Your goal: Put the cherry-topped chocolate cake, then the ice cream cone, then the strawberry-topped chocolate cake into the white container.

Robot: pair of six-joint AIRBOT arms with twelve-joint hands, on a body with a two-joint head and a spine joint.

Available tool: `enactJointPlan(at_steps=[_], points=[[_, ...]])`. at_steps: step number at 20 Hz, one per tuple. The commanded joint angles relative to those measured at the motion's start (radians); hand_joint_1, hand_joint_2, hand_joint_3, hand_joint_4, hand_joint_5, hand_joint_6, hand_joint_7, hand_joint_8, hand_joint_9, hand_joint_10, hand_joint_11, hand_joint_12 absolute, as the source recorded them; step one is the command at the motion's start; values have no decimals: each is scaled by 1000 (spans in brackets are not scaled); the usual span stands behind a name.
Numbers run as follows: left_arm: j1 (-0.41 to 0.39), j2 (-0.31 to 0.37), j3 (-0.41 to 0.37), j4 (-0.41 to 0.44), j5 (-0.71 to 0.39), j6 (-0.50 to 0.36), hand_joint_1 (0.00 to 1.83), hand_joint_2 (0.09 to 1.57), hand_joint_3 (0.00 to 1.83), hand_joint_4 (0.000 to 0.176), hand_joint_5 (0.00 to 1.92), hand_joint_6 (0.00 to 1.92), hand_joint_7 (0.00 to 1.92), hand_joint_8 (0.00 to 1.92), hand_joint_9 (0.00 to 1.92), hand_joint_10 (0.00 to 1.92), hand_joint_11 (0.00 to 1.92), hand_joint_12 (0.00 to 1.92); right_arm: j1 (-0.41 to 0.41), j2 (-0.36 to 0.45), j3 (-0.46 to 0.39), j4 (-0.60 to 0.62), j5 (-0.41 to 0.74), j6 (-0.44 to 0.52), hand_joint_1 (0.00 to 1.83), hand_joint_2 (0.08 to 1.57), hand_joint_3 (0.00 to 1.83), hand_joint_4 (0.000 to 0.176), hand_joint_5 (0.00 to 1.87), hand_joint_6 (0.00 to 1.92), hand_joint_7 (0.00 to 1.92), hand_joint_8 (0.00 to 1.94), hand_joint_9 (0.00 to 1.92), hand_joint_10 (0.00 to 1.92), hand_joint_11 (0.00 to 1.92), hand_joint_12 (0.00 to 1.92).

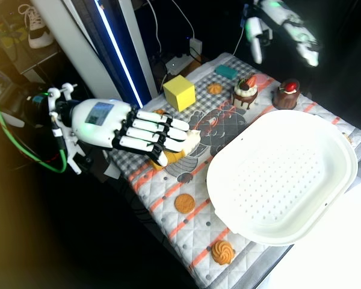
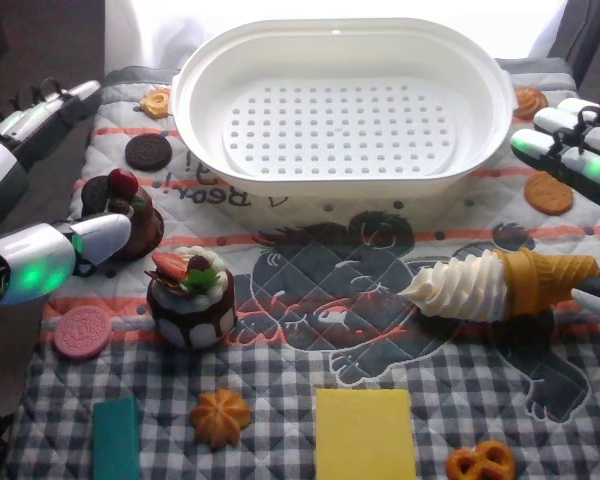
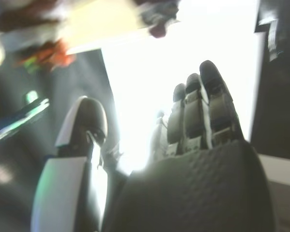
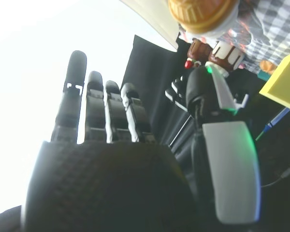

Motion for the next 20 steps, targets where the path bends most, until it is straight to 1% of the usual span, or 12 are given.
enactJointPlan(at_steps=[1,4,7,8,10,11,13,14,17,18,19,20], points=[[-18,-4,11,20,-99,-3,769,1278,1,59,58,9,0,0,0,0,0,217,7,2,3,-7,130,-4,730,1205,12,0,0,0,0,0,0,0,0,960],[-24,-10,23,4,-84,-3,818,1250,0,63,75,2,0,0,0,0,0,389,7,1,3,-7,130,-4,777,1222,4,0,0,0,0,0,0,0,0,896],[-44,-38,56,-16,-39,-3,815,1226,0,68,71,0,0,0,0,0,0,408,7,1,3,-6,130,-3,784,1202,0,0,0,0,0,0,0,0,0,882],[-50,-44,66,-23,-22,-3,840,1205,0,58,68,0,0,0,0,0,0,364,7,1,3,-6,130,-3,784,1207,0,0,0,0,0,0,0,0,0,884],[-72,-71,104,-45,34,-3,852,1176,0,75,68,0,0,0,0,0,0,52,7,1,2,-5,130,-2,727,1220,3,0,0,0,0,0,0,0,0,878],[-83,-87,125,-57,64,-3,881,1170,0,72,73,2,0,0,0,0,11,15,5,0,3,-3,130,-2,720,1225,1,0,0,0,0,0,0,0,0,923],[-93,-107,151,-73,98,-3,875,1155,0,93,73,1,0,0,0,0,79,44,5,-1,3,-1,130,-2,674,1223,0,0,0,0,0,0,0,0,0,925],[-102,-125,173,-85,130,-3,881,1115,56,99,73,0,0,0,0,0,15,474,5,-1,3,-1,130,-2,682,1226,1,0,0,0,0,0,0,0,0,922],[-118,-165,219,-105,197,2,932,1104,0,115,83,5,0,0,0,0,0,716,4,-1,3,1,130,-2,687,1245,2,0,0,0,0,0,0,0,0,663],[-124,-180,236,-118,221,14,966,1109,0,98,139,15,153,20,96,28,0,788,4,-1,3,1,130,-2,679,1251,2,0,0,0,0,0,0,0,0,538],[-130,-190,244,-133,233,44,1023,1106,0,48,262,45,320,46,225,69,0,1050,3,-1,3,2,130,-2,672,1245,0,0,0,0,0,0,0,0,0,514],[-137,-197,243,-152,234,91,1109,1142,1,0,587,94,710,250,509,570,80,1545,2,-1,3,2,130,-2,700,1260,1,0,0,0,0,0,0,0,0,451]])
